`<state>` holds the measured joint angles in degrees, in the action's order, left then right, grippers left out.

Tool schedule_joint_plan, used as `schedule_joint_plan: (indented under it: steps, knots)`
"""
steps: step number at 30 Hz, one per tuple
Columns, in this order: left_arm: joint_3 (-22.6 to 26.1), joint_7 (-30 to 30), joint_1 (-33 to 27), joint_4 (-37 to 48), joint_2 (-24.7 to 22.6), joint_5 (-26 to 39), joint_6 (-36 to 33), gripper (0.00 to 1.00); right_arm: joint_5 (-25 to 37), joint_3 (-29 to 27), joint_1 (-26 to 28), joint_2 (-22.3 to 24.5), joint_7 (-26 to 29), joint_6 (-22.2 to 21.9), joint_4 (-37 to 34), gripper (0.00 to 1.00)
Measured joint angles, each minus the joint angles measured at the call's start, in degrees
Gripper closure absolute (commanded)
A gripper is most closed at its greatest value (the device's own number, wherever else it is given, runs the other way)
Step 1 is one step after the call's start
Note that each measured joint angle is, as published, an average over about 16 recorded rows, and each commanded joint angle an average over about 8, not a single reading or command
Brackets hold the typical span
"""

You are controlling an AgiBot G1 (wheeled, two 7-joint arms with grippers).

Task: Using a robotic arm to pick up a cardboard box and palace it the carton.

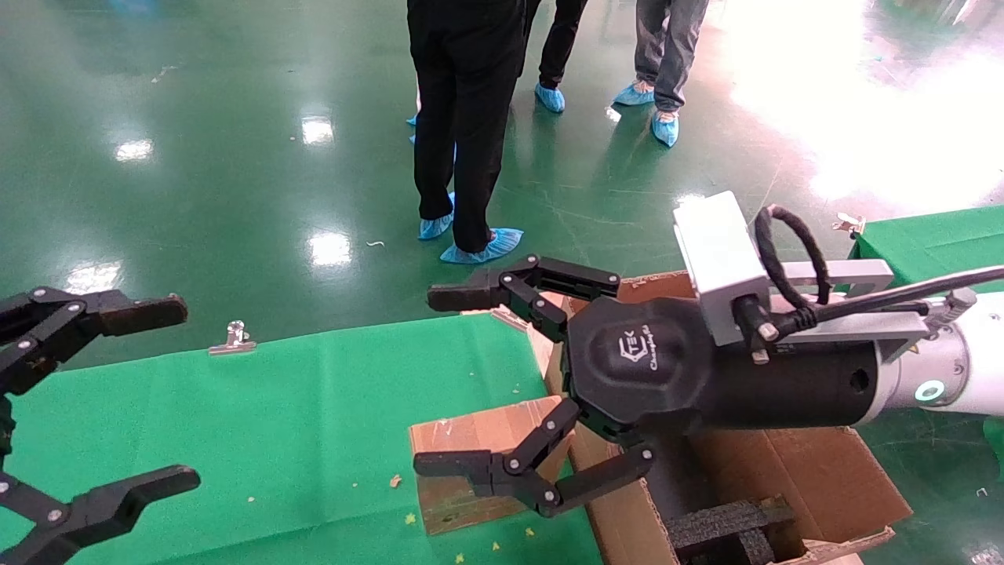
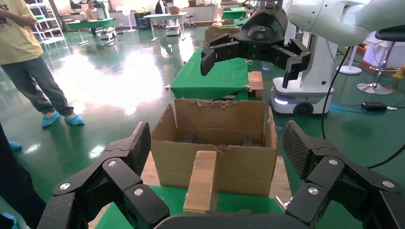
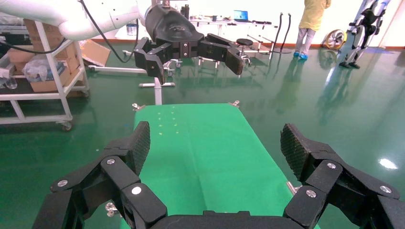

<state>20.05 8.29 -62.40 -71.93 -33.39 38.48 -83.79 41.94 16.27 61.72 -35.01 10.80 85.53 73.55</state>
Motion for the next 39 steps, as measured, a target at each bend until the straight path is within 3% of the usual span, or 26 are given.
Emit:
schedule_joint_plan:
  steps: [13, 14, 15, 21, 23, 32, 39]
  knots:
    - [0.00, 0.00, 0.00, 0.00, 0.00, 0.00, 0.00, 0.00, 0.00, 0.00, 0.00, 0.00, 0.00, 0.00, 0.00, 0.00]
    - [0.00, 0.00, 0.00, 0.00, 0.00, 0.00, 0.00, 0.04, 0.00, 0.00, 0.00, 0.00, 0.00, 0.00, 0.00, 0.00]
    - [0.00, 0.00, 0.00, 0.00, 0.00, 0.00, 0.00, 0.11, 0.00, 0.00, 0.00, 0.00, 0.00, 0.00, 0.00, 0.00]
    - [0.00, 0.00, 0.00, 0.00, 0.00, 0.00, 0.00, 0.86, 0.00, 0.00, 0.00, 0.00, 0.00, 0.00, 0.00, 0.00]
    - [0.00, 0.00, 0.00, 0.00, 0.00, 0.00, 0.00, 1.00, 0.00, -0.02, -0.01, 0.00, 0.00, 0.01, 0.00, 0.00]
    - [0.00, 0.00, 0.00, 0.00, 0.00, 0.00, 0.00, 1.00, 1.78, 0.59, 0.73, 0.25, -0.04, 0.11, -0.41, 0.00]
    - [0.00, 0.00, 0.00, 0.00, 0.00, 0.00, 0.00, 1.00, 8.09, 3.45, 4.36, -0.42, 0.00, 1.34, -2.58, 0.00]
